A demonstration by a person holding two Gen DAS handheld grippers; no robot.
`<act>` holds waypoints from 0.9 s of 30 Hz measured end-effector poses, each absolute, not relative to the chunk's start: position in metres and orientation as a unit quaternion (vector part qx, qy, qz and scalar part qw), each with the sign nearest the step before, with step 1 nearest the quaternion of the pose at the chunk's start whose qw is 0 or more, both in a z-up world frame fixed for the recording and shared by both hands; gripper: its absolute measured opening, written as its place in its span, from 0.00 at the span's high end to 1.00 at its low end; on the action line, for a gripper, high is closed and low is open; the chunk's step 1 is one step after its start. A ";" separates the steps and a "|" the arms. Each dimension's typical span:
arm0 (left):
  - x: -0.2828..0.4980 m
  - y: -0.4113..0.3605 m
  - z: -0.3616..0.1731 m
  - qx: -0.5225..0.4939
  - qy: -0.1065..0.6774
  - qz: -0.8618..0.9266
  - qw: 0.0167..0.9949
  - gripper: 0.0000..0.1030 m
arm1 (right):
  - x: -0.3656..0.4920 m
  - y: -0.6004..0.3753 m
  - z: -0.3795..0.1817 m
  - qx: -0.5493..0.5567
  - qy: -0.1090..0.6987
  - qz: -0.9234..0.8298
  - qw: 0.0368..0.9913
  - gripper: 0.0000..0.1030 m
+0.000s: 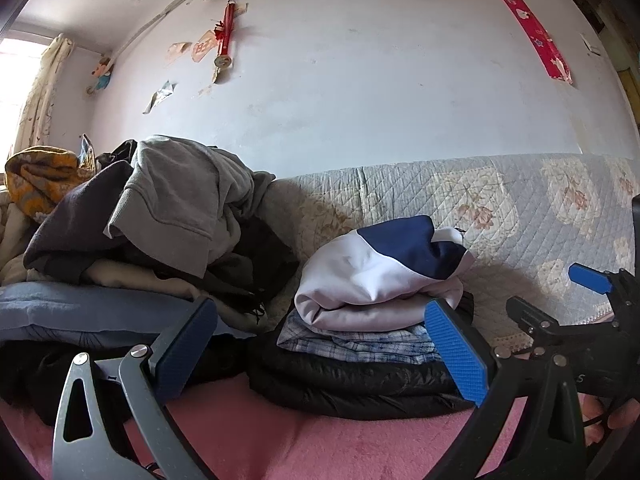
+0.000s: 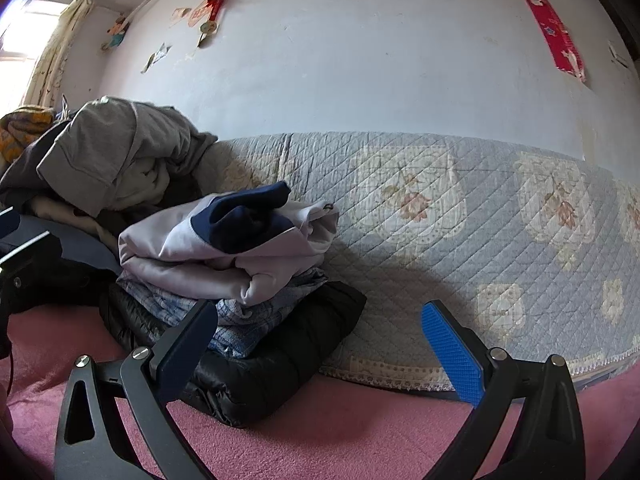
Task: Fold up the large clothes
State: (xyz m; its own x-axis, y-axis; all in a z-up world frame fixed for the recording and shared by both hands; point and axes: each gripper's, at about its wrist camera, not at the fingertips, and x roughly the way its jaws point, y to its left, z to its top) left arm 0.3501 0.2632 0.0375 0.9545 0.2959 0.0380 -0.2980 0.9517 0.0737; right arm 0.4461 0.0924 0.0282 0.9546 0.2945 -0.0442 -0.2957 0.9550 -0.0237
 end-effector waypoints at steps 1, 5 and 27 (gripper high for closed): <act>0.351 0.264 0.037 0.038 -0.012 0.150 0.988 0.00 | 0.446 0.092 0.028 -0.015 0.020 0.149 0.988 0.00; 0.352 0.265 0.037 0.035 -0.009 0.152 0.988 0.00 | 0.445 0.094 0.028 -0.021 0.017 0.148 0.989 0.00; 0.352 0.264 0.036 0.039 -0.008 0.153 0.987 0.00 | 0.447 0.095 0.028 -0.025 0.021 0.148 0.988 0.00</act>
State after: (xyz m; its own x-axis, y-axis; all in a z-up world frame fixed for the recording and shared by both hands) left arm 0.3518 0.2644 0.0359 0.9532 0.3011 0.0275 -0.3024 0.9503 0.0739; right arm 0.4472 0.0948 0.0277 0.9553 0.2917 -0.0490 -0.2938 0.9549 -0.0432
